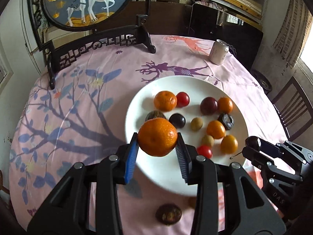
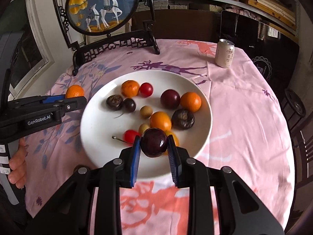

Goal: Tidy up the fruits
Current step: 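Place cherry and tangerine on the white plate and open both tools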

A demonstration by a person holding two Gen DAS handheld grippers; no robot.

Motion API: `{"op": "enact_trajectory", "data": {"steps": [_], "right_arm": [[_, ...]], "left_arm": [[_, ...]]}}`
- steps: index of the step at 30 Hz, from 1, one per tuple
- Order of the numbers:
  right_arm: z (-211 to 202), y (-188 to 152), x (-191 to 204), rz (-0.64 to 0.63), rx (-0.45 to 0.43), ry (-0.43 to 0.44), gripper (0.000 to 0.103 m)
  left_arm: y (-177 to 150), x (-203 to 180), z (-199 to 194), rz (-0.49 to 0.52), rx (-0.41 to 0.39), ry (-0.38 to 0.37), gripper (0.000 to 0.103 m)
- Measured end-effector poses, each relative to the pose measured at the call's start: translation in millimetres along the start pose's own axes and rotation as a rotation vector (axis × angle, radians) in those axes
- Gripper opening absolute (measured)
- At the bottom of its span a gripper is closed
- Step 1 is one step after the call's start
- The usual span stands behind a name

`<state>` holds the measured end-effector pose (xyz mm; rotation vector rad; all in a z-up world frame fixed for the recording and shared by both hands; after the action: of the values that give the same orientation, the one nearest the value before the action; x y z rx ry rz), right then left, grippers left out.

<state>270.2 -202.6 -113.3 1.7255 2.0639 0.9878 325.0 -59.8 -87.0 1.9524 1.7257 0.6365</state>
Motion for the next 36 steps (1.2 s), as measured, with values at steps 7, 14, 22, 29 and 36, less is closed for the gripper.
{"op": "enact_trajectory", "data": {"steps": [7,14,22,29,36], "right_arm": [[52.2,24.8,-39.4,0.087,0.057,0.001,0.027],[57.1,29.9,-44.2,0.057,0.046,-0.045,0.057],[13.4,20.5,-13.0,-0.020,0.004,-0.045,0.058],[-26.3,-12.5,29.6,-0.031,-0.019,0.014,0.058],[-38.1,-77.3,72.6,-0.002,0.015,0.097,0.063]], "left_arm": [[33.2,-27.4,64.4,0.016,0.070,0.015,0.038],[38.3,-31.6,80.0,0.021,0.082,0.014,0.057],[35.2,-20.8,32.6,-0.015,0.011,-0.005,0.071],[3.1,-16.1,-19.9,-0.039,-0.040,-0.050,0.076],[-61.8,38.3,-63.1,-0.096,-0.102,0.038,0.081]]}}
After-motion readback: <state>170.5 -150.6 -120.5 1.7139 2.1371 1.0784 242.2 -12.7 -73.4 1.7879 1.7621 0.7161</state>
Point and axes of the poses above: each gripper's, at about its wrist camera, not at the fingertips, and z roughly the way its jaws point, x to its left, y to its top, the point moved 10 cm from there along z, roughly the way its jaws point, and after that the axes turned 7 degrees about y, right-handed, at the moved point
